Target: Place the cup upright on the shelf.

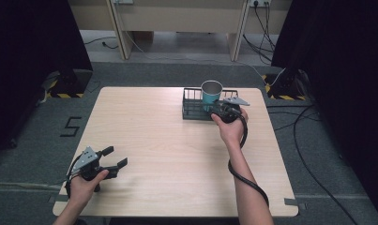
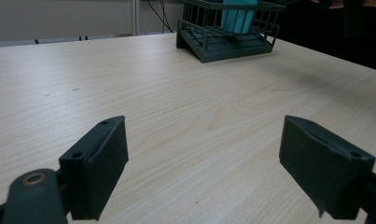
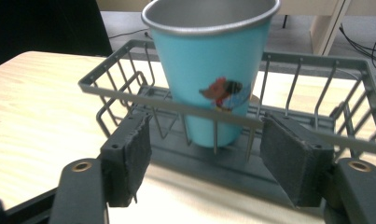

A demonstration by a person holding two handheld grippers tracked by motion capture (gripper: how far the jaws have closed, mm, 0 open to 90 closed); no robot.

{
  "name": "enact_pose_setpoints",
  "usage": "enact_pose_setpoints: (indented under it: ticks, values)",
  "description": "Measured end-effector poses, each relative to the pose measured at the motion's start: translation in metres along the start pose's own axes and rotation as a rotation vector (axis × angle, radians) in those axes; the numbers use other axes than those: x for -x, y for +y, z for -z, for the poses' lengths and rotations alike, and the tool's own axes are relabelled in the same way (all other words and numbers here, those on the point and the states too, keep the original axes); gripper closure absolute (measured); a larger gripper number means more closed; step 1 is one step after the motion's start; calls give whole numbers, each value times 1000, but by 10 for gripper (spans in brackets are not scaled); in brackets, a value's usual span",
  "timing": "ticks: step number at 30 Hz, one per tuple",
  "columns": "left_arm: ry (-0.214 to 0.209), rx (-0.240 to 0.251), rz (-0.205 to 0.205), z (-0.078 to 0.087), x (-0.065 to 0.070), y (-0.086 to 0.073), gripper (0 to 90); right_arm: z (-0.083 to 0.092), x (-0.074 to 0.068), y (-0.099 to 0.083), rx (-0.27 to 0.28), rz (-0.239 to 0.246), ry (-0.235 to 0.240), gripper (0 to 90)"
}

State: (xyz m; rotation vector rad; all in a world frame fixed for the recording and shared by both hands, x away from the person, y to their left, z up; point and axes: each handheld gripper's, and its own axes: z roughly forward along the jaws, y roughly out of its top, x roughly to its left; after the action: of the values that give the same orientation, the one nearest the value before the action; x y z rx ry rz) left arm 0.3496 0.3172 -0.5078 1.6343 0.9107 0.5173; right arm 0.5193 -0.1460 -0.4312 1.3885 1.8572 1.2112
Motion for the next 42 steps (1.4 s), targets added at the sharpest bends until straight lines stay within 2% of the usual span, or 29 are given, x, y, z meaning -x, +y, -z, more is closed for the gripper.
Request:
enact_pose_setpoints:
  ticks: [17,31,42]
  values:
    - [3,-2,4,0,0,0,150,34,8,-31,-26,12,41,440]
    - [5,-2,5,0,0,-1,150,58,8,-54,-37,35,49,444]
    - [8,-3,5,0,0,-1,150,78,12,-77,-31,26,41,442]
